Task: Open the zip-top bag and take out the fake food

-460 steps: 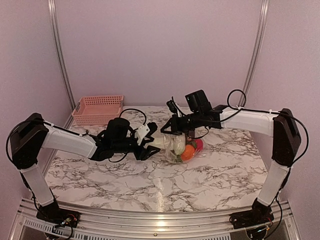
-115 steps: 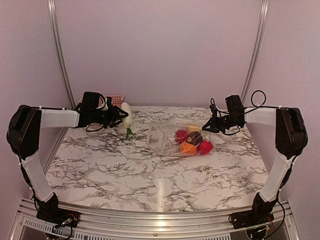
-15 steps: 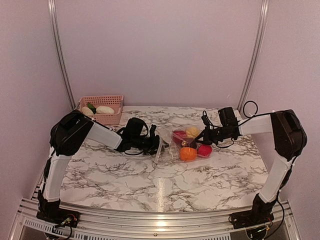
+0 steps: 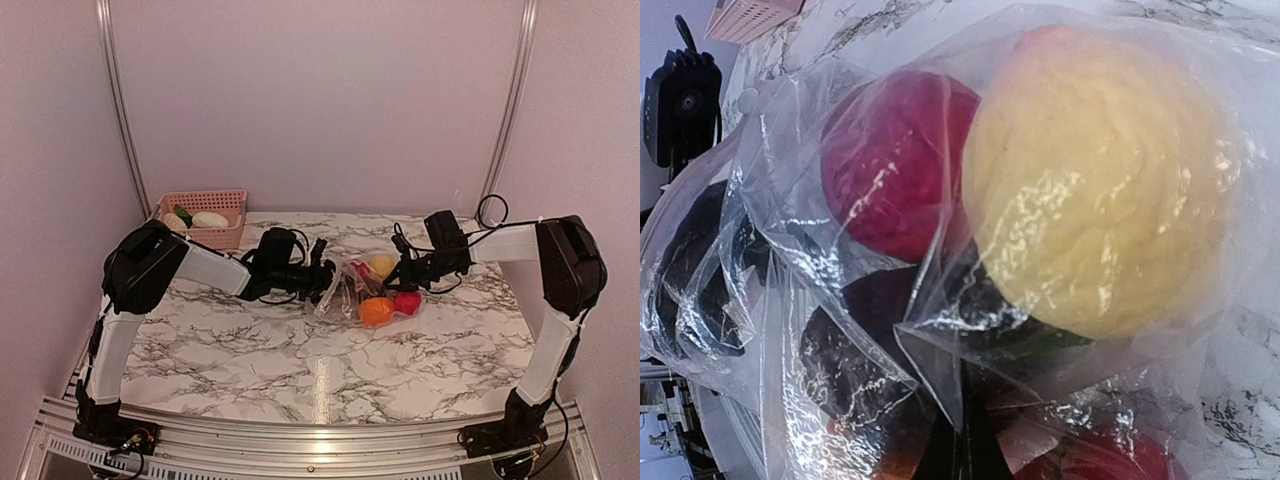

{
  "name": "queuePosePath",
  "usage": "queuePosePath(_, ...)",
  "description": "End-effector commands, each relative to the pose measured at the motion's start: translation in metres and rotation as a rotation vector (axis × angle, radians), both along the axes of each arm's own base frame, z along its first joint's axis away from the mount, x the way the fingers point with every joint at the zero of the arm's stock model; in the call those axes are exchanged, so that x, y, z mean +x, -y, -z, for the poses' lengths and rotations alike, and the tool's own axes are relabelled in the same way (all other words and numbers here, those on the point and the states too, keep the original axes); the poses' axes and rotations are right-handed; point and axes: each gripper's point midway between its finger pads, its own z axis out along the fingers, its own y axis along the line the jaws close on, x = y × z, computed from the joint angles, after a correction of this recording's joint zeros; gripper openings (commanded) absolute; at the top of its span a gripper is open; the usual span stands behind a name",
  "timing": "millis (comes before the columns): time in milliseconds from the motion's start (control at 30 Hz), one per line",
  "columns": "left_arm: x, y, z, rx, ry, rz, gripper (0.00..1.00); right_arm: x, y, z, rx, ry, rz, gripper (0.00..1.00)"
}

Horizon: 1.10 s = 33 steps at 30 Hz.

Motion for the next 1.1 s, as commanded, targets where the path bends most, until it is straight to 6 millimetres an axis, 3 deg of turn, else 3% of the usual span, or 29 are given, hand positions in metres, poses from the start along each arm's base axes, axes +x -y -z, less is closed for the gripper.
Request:
queuePosePath(0, -0.006, 0.014, -0.011, -0.025, 0.058, 0.057, 0.62, -0.024, 0.019, 0.043, -0.183, -0.117, -0.035, 0.0)
queuePosePath(267, -0.009, 0.023, 0.006, 0.064, 0.059, 0.086, 0.63, -0.028, -0.016, 0.051, -0.156, -0.164, -0.119, 0.0)
queuePosePath(467, -0.009, 0.002, 0.011, 0.087, 0.04, 0.04, 0.66, -0.026, -0.048, 0.042, -0.097, -0.161, -0.176, 0.0)
queuePosePath(567, -0.006, -0.017, 0.003, 0.096, 0.061, -0.001, 0.66, -0.02, -0.046, 0.035, -0.105, -0.141, -0.163, 0.0)
queuePosePath(833, -0.024, -0.044, 0.02, 0.233, 0.106, 0.048, 0.63, -0.026, 0.002, 0.049, -0.217, -0.166, -0.143, 0.0)
queuePosePath(1067, -0.031, -0.027, 0.023, 0.238, 0.156, 0.125, 0.66, -0.043, -0.032, 0.058, -0.164, -0.208, -0.234, 0.0)
